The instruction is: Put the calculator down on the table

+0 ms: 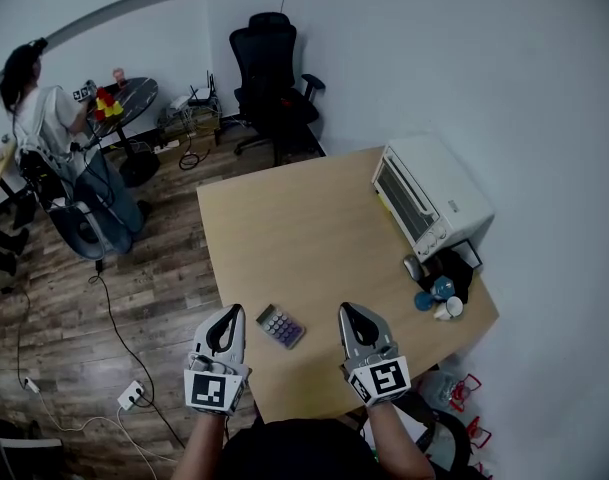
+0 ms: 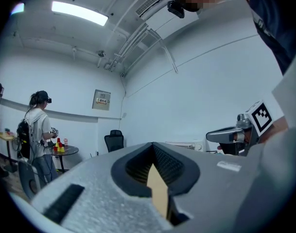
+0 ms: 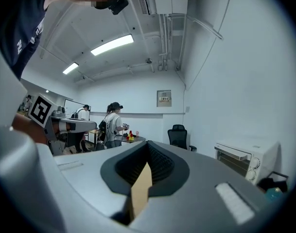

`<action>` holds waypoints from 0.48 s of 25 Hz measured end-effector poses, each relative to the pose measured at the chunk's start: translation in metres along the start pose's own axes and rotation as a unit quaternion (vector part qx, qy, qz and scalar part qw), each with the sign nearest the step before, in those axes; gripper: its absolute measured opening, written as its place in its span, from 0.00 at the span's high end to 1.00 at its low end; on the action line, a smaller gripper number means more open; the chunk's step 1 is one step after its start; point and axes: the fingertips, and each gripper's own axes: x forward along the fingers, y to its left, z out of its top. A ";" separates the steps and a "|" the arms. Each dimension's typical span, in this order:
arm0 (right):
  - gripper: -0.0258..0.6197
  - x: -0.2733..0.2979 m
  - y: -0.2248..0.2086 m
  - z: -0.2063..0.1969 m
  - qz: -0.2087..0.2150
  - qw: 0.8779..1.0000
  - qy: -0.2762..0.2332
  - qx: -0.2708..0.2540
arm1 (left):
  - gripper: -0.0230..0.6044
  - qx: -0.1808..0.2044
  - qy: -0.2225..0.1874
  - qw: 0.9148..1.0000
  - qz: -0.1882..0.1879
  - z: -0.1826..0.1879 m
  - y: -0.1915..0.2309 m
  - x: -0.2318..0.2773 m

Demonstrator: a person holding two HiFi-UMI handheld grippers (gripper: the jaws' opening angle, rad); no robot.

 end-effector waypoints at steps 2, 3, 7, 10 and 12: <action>0.95 -0.001 0.001 0.000 0.003 1.000 -0.005 0.005 | 0.96 -0.005 0.003 1.000 -0.003 -0.002 0.001 -0.001; 0.95 -0.001 0.002 0.000 0.005 1.000 -0.008 0.007 | 0.96 -0.004 0.004 1.000 -0.007 -0.002 0.001 -0.001; 0.96 -0.001 0.007 0.003 0.010 1.000 -0.010 0.000 | 0.96 -0.002 -0.001 1.000 -0.005 0.000 0.003 -0.003; 0.96 -0.001 0.002 0.003 0.004 1.000 -0.009 -0.004 | 0.96 -0.014 -0.010 1.000 -0.001 0.000 0.005 0.000; 0.96 -0.001 -0.001 0.001 -0.002 1.000 -0.008 -0.001 | 0.96 -0.017 -0.004 1.000 -0.003 -0.004 0.007 0.000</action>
